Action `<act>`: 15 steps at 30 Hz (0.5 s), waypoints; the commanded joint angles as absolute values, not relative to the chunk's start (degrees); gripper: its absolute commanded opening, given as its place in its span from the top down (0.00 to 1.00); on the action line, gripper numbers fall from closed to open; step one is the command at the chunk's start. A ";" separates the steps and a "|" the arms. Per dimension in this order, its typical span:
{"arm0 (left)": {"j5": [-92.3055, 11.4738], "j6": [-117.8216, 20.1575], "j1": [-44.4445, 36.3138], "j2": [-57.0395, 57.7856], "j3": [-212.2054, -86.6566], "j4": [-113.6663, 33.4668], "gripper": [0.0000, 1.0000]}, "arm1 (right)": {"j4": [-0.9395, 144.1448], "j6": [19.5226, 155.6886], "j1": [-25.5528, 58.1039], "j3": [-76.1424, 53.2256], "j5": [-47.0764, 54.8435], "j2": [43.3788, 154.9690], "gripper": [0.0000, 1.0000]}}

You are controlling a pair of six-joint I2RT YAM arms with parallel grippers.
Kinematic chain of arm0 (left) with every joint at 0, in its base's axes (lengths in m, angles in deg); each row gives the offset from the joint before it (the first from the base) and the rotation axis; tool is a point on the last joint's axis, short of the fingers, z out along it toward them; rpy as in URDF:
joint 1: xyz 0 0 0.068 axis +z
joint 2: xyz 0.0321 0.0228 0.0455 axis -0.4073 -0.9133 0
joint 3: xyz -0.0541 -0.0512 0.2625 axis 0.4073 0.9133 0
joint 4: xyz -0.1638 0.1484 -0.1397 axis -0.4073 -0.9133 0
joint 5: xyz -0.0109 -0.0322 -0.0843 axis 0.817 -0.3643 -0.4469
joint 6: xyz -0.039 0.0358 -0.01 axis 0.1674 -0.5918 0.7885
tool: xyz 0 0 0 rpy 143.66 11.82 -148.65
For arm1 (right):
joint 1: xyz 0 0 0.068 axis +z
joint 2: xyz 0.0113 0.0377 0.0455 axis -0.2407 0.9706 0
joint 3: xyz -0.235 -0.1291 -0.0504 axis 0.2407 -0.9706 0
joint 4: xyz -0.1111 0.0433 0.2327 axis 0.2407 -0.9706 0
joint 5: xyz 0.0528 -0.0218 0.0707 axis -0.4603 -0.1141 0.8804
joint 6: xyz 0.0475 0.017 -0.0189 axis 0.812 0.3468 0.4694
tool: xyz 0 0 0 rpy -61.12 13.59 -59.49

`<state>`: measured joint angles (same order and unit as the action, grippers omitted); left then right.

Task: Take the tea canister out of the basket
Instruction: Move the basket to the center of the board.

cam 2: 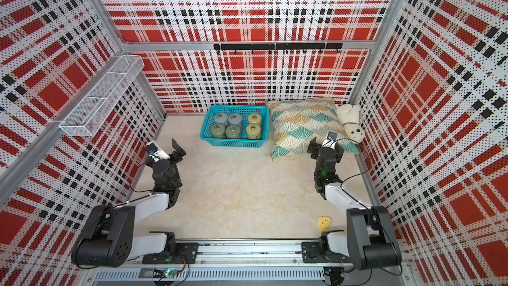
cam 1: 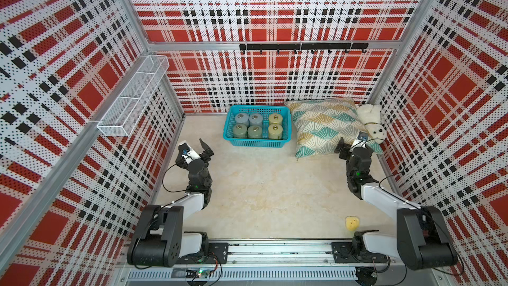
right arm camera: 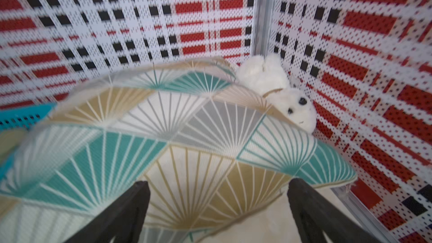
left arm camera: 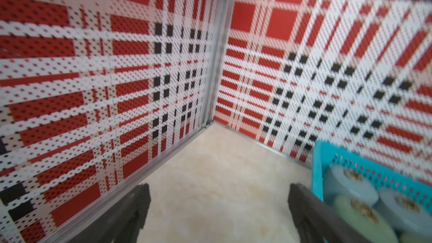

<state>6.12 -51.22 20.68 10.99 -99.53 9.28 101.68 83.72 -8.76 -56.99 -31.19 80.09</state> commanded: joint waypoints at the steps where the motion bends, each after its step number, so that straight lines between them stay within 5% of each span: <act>1: 8.05 -33.53 20.56 16.31 -106.32 -11.21 0.01 | 89.07 94.28 -9.11 -57.47 -30.07 72.97 0.00; 6: -5.20 -27.14 23.02 22.29 -109.79 -17.83 0.01 | 82.37 104.53 -9.87 -54.31 -23.33 65.56 0.00; 10: -17.48 -28.05 25.89 20.88 -113.82 -22.63 0.01 | 88.96 108.04 -9.88 -54.41 -8.50 65.53 0.00; 15: -15.21 -34.17 18.81 13.87 -120.97 -27.59 0.00 | 89.20 106.61 -7.64 -49.71 5.10 71.19 0.00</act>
<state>-12.09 -31.40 21.82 16.82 -118.08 -22.63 88.41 105.88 -9.19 -52.62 -5.94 69.18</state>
